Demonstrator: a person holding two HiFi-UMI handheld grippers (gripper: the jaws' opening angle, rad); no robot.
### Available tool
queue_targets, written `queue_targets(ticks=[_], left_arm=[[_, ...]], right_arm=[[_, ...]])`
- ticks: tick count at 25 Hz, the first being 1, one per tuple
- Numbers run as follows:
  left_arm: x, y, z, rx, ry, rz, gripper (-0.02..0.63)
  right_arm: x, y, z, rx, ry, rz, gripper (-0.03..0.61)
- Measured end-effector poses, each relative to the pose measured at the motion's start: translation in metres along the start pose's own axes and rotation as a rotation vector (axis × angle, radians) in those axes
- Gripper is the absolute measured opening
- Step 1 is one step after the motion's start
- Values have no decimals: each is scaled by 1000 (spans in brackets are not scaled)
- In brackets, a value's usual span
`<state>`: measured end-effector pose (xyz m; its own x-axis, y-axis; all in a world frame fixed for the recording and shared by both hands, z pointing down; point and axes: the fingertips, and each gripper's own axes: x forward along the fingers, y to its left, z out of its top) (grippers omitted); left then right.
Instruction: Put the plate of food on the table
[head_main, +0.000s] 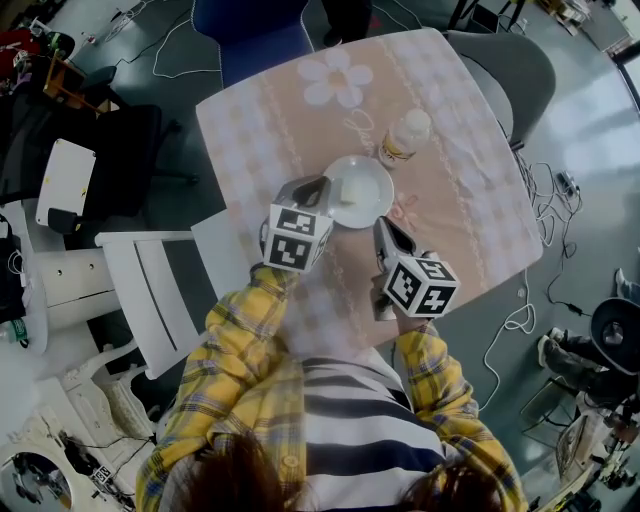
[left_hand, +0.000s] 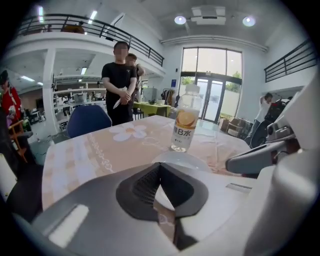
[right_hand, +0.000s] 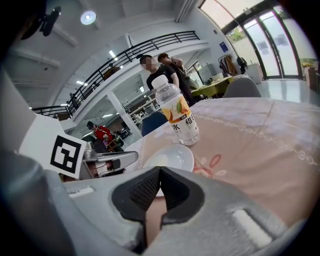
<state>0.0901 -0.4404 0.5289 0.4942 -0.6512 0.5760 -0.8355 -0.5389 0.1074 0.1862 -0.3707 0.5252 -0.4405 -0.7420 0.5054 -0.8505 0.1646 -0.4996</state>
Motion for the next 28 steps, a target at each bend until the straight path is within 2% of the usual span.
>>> queue_targets(ticks=[3, 6, 10, 13, 20, 28], left_arm=[[-10, -25, 4, 9, -63, -57, 3], [-14, -49, 1, -10, -85, -115, 3], [-22, -57, -4, 20, -115, -111, 3], [-30, -66, -6, -19, -137, -146, 3], [-51, -81, -23, -51, -141, -187, 0], [-84, -99, -44, -42, -140, -230, 0]], right_arm=[[3, 1, -2, -11, 7, -2, -3], [4, 4, -4, -29, 14, -3, -3], [0, 9, -9, -48, 14, -4, -3], [-5, 11, -13, -54, 7, -15, -3], [-19, 24, -29, -54, -11, -40, -3], [-49, 43, -48, -65, -43, -78, -3]])
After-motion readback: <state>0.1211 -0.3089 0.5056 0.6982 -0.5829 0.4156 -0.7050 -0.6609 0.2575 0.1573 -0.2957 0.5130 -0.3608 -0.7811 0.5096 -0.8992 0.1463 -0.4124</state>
